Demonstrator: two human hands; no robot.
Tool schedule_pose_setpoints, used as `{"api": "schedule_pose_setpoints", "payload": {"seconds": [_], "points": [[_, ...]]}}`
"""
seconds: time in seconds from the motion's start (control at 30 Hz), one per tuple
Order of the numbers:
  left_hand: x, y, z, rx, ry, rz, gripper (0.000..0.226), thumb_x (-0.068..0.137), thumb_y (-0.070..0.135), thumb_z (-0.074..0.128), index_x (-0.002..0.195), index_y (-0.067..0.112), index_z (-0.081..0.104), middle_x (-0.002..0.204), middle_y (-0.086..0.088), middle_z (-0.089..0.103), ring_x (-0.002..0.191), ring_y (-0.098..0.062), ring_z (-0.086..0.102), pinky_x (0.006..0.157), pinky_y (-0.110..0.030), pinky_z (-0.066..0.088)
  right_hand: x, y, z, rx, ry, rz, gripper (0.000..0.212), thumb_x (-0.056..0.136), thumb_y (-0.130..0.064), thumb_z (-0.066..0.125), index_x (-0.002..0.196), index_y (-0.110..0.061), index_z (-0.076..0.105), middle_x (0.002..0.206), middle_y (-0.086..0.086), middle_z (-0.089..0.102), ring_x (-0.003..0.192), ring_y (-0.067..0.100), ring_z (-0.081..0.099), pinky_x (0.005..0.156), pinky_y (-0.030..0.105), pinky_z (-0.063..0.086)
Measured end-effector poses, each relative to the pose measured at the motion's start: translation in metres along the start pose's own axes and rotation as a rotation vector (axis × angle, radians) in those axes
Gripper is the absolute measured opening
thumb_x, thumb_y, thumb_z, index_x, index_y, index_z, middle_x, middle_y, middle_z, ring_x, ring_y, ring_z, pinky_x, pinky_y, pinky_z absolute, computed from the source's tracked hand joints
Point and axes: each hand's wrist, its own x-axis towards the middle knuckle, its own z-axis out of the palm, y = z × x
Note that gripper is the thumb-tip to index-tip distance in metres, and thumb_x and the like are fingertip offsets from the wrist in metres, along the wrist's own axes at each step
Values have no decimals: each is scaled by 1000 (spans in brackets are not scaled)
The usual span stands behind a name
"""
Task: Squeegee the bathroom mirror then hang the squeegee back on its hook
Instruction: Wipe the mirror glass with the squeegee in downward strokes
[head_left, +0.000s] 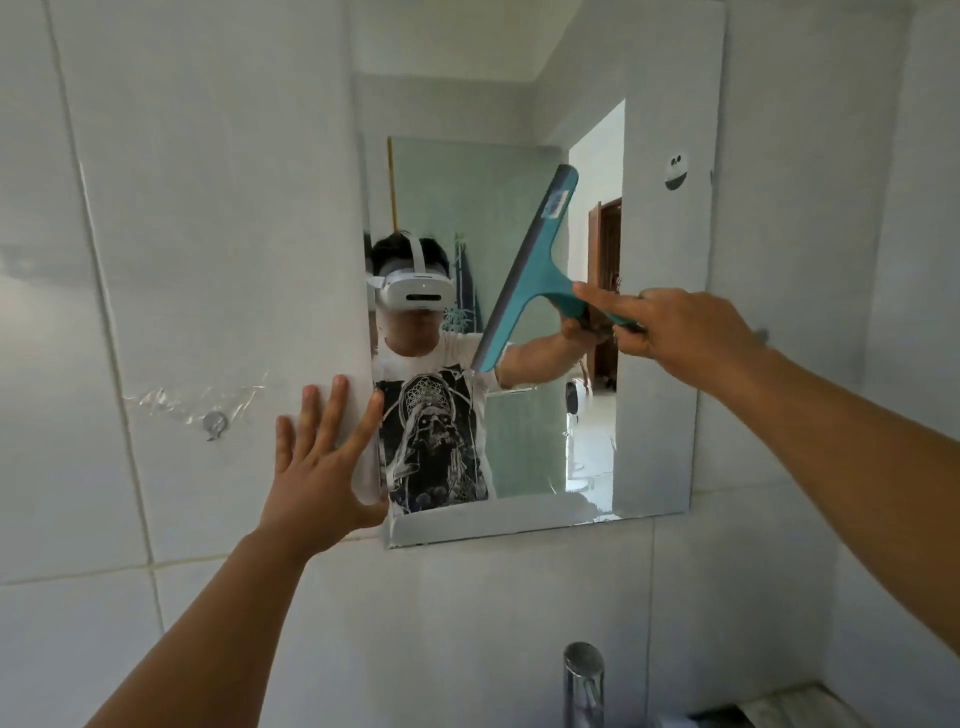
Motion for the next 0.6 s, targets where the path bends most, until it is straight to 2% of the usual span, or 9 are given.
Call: {"api": "schedule_pose_setpoints", "payload": {"seconds": [0.2, 0.33, 0.53, 0.6], "points": [[0, 0, 1, 4, 4, 5, 127, 65, 58, 78, 156, 38, -8, 165, -4, -22, 148, -31, -29, 118, -63, -3, -26, 61, 2, 0, -6, 93, 66, 96, -34, 51, 145, -57, 12, 76, 7, 50, 60, 18, 47, 48, 23, 26], [1, -1, 2, 7, 1, 2, 128, 64, 58, 79, 157, 37, -6, 165, -4, -23, 148, -31, -29, 118, -63, -3, -44, 84, 8, 24, -9, 152, 66, 95, -33, 51, 145, -56, 14, 73, 9, 53, 58, 22, 49, 49, 29, 34], [0, 0, 2, 13, 13, 1, 127, 65, 57, 80, 157, 36, -5, 165, -5, -21, 148, -31, -28, 118, -63, -2, -72, 70, 26, 169, 12, 306, 63, 97, -29, 51, 147, -50, 20, 61, 7, 44, 52, 19, 46, 47, 29, 32], [0, 0, 1, 10, 12, 3, 127, 65, 57, 80, 157, 36, -5, 165, -5, -21, 148, -31, -28, 118, -62, -4, -80, 52, 36, 256, 29, 382, 63, 97, -28, 51, 148, -47, 21, 57, 7, 44, 50, 19, 46, 51, 31, 35]]}}
